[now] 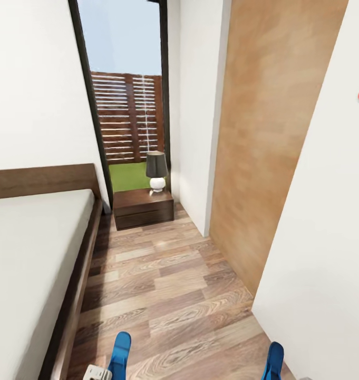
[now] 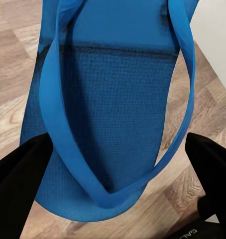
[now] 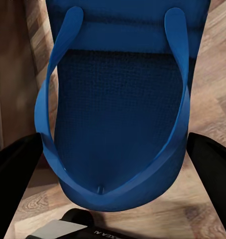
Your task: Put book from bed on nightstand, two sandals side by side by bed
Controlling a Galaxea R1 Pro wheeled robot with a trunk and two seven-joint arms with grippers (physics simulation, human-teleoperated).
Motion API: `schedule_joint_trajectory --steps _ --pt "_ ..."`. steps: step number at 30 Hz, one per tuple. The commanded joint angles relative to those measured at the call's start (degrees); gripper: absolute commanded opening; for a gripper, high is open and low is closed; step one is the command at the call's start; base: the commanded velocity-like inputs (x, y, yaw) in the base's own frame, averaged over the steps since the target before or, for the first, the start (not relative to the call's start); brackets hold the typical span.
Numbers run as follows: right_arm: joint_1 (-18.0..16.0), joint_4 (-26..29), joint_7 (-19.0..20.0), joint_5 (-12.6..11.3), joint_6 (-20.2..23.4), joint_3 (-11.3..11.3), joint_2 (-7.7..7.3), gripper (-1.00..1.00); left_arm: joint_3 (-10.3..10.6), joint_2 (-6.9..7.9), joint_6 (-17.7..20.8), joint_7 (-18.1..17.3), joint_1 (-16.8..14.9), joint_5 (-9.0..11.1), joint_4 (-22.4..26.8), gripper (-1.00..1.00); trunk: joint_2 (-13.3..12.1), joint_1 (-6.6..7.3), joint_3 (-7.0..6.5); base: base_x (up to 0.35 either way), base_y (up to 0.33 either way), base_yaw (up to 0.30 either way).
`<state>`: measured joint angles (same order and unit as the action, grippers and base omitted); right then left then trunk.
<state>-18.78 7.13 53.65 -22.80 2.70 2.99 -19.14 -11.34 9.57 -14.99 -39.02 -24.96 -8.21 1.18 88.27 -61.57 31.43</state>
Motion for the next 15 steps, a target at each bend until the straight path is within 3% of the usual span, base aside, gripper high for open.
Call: schedule_joint_trajectory --steps 1,12,15 --pt "-0.03 -0.01 0.23 0.04 0.29 0.35 0.01 -1.00 -0.52 0.01 -0.30 -0.09 -0.03 -0.58 -0.03 -1.00 0.03 -0.01 0.06 0.163 0.000 0.017" --pt "-0.03 -0.01 0.23 0.04 0.29 0.35 0.32 -1.00 -0.52 0.01 -0.29 -0.07 -0.03 -0.58 -0.03 -1.00 0.03 -0.01 0.06 0.301 0.000 0.004" --pt "-0.03 -0.01 0.23 0.04 0.29 0.35 0.33 -1.00 -0.52 0.01 -0.29 -0.04 -0.04 -0.58 -0.03 -1.00 0.03 -0.01 0.06 0.327 0.000 0.135"
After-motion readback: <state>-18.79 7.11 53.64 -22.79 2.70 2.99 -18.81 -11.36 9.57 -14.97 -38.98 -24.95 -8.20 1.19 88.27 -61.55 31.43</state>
